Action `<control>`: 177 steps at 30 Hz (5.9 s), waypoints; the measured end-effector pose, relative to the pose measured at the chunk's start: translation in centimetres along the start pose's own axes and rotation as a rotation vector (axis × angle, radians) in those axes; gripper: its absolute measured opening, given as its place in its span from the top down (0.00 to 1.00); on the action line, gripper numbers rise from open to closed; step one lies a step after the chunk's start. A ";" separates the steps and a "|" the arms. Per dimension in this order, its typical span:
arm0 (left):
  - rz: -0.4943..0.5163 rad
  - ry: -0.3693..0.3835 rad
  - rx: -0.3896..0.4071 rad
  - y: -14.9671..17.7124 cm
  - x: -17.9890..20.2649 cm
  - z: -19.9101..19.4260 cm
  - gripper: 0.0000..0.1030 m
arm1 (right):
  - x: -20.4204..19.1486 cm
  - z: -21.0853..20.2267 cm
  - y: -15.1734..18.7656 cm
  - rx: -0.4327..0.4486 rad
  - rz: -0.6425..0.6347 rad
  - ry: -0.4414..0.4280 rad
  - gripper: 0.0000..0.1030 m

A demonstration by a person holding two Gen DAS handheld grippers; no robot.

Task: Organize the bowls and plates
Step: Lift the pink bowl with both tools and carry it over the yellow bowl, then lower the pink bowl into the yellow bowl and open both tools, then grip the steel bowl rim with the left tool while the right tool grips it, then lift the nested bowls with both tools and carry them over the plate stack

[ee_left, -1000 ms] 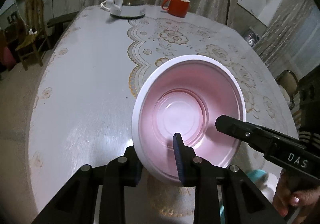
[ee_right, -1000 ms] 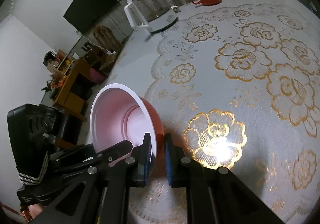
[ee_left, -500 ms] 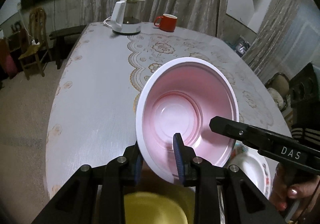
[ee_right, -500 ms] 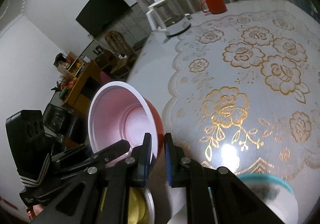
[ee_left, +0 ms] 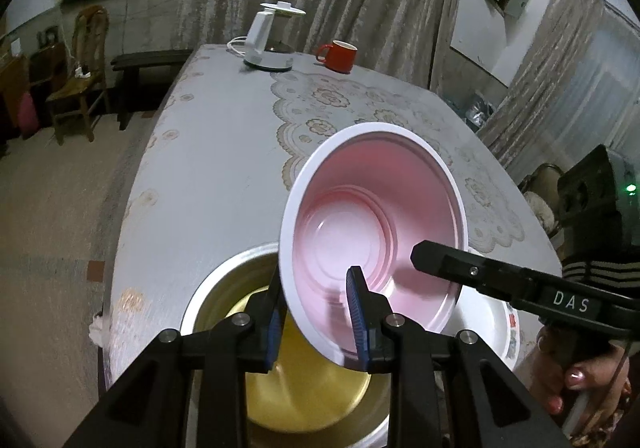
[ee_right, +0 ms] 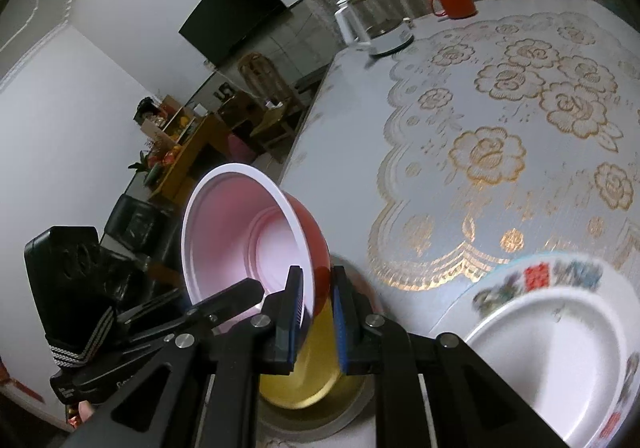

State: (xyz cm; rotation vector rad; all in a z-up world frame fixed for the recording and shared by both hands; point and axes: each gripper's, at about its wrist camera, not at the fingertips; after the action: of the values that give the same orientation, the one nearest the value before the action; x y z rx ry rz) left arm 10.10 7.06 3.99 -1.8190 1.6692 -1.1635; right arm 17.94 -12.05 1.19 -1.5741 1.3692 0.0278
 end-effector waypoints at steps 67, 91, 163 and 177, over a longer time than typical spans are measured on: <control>-0.071 -0.038 -0.039 4.8 -3.6 -1.9 0.43 | -1.0 1.1 5.2 -0.126 0.078 0.044 0.63; -0.138 -0.198 0.045 4.8 -6.6 -3.4 0.08 | 1.8 -2.2 3.3 -0.002 0.013 0.145 0.63; -0.184 0.173 -0.056 8.6 -8.3 -2.5 0.68 | 1.8 6.5 3.7 -0.360 -0.334 0.045 0.88; -0.141 0.206 -0.032 8.8 -7.2 -2.6 0.71 | 1.4 5.9 4.7 -0.311 -0.328 0.048 0.88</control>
State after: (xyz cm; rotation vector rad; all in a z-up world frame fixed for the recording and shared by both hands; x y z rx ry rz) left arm 3.18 12.80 -3.46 -1.9181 1.7005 -1.4346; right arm 18.19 -8.45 -5.52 -2.0576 1.1667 0.0028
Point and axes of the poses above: each gripper's, at about its wrist camera, not at the fingertips, and z roughly the way its jaws point, x to its right, y to its underside, and after that the axes turned 14 degrees about x, right-handed
